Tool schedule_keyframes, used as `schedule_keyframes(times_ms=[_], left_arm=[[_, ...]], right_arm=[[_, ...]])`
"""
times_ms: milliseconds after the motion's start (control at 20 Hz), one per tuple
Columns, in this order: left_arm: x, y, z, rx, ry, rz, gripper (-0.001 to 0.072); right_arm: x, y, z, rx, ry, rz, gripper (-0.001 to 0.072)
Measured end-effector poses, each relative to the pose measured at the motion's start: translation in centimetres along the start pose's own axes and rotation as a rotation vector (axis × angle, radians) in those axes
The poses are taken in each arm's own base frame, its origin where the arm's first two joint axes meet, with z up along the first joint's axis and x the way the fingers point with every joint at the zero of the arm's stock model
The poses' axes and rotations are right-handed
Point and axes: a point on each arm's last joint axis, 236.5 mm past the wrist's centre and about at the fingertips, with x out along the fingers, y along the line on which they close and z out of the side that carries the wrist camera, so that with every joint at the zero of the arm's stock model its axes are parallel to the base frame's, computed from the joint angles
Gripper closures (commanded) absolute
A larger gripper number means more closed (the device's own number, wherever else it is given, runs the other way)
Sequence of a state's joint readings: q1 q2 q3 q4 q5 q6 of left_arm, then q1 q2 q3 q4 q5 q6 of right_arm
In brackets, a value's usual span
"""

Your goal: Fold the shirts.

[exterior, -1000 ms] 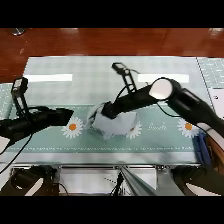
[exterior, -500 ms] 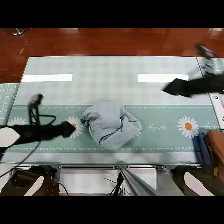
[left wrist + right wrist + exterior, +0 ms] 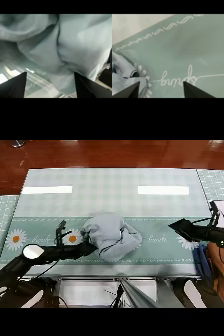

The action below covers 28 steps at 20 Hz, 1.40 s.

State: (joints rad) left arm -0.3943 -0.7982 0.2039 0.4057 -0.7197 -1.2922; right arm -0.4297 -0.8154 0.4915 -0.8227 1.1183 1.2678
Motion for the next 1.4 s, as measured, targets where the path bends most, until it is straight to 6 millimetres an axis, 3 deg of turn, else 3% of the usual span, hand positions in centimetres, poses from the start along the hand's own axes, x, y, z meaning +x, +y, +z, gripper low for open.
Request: schedule_keyframes(times_ms=[100,150,200,350,550,800,950,1150,1300,1400], left_arm=[[1.4,-0.8,0.5,0.031,-0.002,-0.011,0.0022],[2.0,-1.3,0.8,0.044,0.001,-0.016,0.0388],[2.6,-1.6,0.9,0.062,0.011,-0.018,0.0683],[3.5,-3.5,1.3,0.138,0.055,-0.062,0.0687],[2.6,-5.3,2.7,0.176,0.075,-0.137,0.0687],[1.0,-5.2,3.8,0.160,0.091,-0.181,0.0687],[0.6,-4.5,3.5,0.160,0.118,-0.166,0.0687],[0.5,-3.9,3.1,0.160,0.142,-0.145,0.0687],[0.4,-3.7,3.0,0.160,0.149,-0.139,0.0687],[0.4,-3.6,2.9,0.159,0.151,-0.137,0.0687]], right_arm=[[0.6,0.5,-0.7,-0.013,0.018,0.012,0.0103],[0.9,0.8,-1.0,-0.022,0.025,0.018,0.0103],[1.1,1.1,-1.3,-0.032,0.033,0.023,0.0103],[1.9,1.9,-2.0,-0.059,0.054,0.031,0.0104],[4.3,2.2,-3.7,-0.068,0.148,0.030,0.0104],[8.3,3.2,-4.6,-0.091,0.284,0.035,0.0104],[10.7,4.7,-4.2,-0.123,0.355,0.049,0.0103],[13.0,7.2,-6.1,-0.188,0.506,0.080,0.0104],[14.3,8.6,-7.1,-0.243,0.564,0.090,0.0172],[14.9,9.2,-7.3,-0.268,0.578,0.092,0.0331]])
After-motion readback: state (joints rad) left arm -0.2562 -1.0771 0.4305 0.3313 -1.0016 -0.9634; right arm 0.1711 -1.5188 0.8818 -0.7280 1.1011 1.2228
